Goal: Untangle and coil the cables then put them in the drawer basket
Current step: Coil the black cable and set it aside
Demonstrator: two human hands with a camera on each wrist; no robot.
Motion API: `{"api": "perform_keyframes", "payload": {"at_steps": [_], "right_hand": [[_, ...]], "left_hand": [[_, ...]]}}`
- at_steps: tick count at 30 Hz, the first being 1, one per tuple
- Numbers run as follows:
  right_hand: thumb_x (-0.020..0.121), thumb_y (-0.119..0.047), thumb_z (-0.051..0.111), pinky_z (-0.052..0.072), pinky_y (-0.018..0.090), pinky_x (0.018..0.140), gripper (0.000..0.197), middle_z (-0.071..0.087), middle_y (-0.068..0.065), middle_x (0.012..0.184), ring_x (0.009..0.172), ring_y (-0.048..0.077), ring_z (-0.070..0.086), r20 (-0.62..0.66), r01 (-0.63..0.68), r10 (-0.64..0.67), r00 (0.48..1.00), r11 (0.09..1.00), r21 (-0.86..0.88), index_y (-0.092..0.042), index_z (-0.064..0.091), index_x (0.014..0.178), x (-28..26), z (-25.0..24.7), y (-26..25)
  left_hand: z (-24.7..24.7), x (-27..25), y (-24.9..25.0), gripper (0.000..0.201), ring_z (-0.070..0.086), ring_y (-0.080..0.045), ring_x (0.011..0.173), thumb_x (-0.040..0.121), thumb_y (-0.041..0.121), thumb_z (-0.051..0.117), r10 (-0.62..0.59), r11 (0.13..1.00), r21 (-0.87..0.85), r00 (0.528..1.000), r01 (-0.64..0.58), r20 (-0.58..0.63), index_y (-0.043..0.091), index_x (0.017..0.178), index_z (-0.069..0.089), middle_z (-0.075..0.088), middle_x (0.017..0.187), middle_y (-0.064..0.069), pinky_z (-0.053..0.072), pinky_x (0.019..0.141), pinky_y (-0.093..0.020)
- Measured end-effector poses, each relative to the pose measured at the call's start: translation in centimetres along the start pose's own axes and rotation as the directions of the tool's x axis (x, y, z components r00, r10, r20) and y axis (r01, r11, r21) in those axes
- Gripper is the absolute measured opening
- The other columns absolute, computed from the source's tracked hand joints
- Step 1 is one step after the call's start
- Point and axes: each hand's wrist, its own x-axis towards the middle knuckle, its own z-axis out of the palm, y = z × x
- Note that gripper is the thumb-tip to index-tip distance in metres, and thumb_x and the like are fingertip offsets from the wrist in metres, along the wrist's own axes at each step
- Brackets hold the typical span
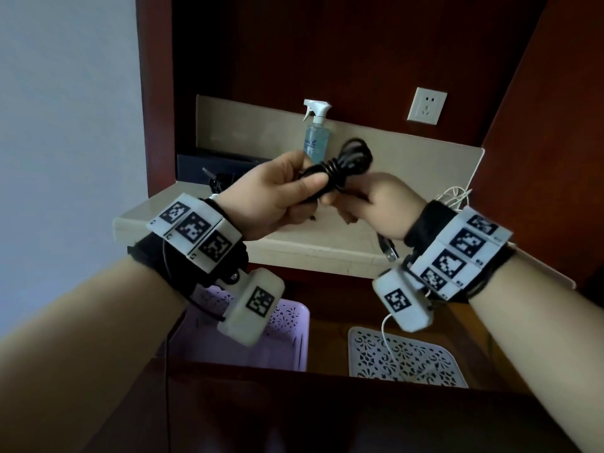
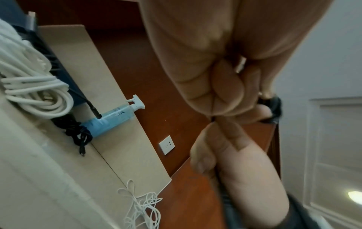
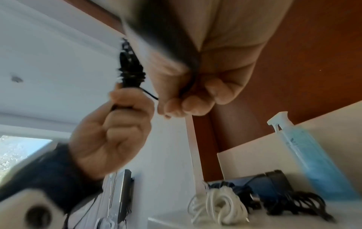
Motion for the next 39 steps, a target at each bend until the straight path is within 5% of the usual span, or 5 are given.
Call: {"api": "perform_keyframes", "payload": {"at_steps": [6, 14, 27, 34, 39], "right_hand": [[0.098, -0.031, 0.038, 0.038, 0.030, 0.064, 0.027, 0.048, -0.002, 0.070, 0.068, 0.016, 0.048, 0.067, -0.026, 0.058, 0.996, 0.913, -0.407, -0.022, 0.059, 0.113, -0.3, 2.2, 0.5], [0.090, -0.040, 0.051, 0.044, 0.028, 0.070, 0.022, 0.063, -0.009, 0.079, 0.079, 0.013, 0.058, -0.011, 0.044, -0.060, 0.998, 0.831, -0.554, -0.027, 0.067, 0.095, -0.2, 0.0, -2.3], [0.072, -0.014, 0.074, 0.053, 0.027, 0.066, 0.019, 0.066, -0.004, 0.059, 0.061, 0.010, 0.066, -0.211, -0.113, 0.289, 0.934, 0.798, 0.592, -0.017, 0.055, 0.075, 0.2, 1.1, 1.9], [0.078, -0.017, 0.070, 0.052, 0.053, 0.077, 0.021, 0.057, -0.001, 0.068, 0.072, 0.023, 0.057, -0.300, -0.085, 0.443, 0.845, 0.666, 0.742, -0.022, 0.052, 0.068, -0.1, 4.6, 2.1], [0.080, -0.009, 0.069, 0.045, 0.022, 0.067, 0.026, 0.054, -0.006, 0.068, 0.065, 0.005, 0.052, -0.525, 0.042, 0.389, 0.757, 0.773, 0.633, -0.023, 0.049, 0.070, -0.5, 5.1, 2.2]], "left_hand": [[-1.5, 1.1, -0.6, 0.013, 0.041, -0.002, 0.038, 0.097, 0.014, 0.049, -0.018, 0.883, 0.424, 0.916, 0.202, -0.400, 0.013, 0.086, 0.044, 0.058, 0.069, -0.001, 0.033, 0.039, -0.016], [-1.3, 1.1, -2.6, 0.012, 0.059, -0.014, 0.075, 0.092, 0.018, 0.059, -0.030, 0.478, 0.872, 0.994, 0.102, -0.100, 0.017, 0.088, 0.048, 0.061, 0.080, 0.008, 0.046, 0.066, -0.015], [-1.3, 0.5, -3.5, 0.035, 0.060, 0.001, 0.078, 0.080, -0.005, 0.067, 0.134, 0.785, 0.614, 0.990, -0.085, -0.035, 0.028, 0.075, 0.054, 0.061, 0.082, 0.011, 0.050, 0.082, -0.017], [-0.8, 0.6, -3.6, 0.018, 0.061, -0.005, 0.084, 0.069, 0.023, 0.070, 0.211, 0.847, 0.496, 0.977, -0.189, 0.012, 0.038, 0.076, 0.063, 0.063, 0.089, 0.009, 0.048, 0.081, -0.016], [-0.8, 0.7, -3.6, 0.034, 0.063, -0.007, 0.077, 0.067, 0.002, 0.066, 0.105, 0.969, 0.234, 0.989, -0.079, -0.100, 0.017, 0.093, 0.051, 0.059, 0.092, 0.006, 0.051, 0.080, -0.022]]}}
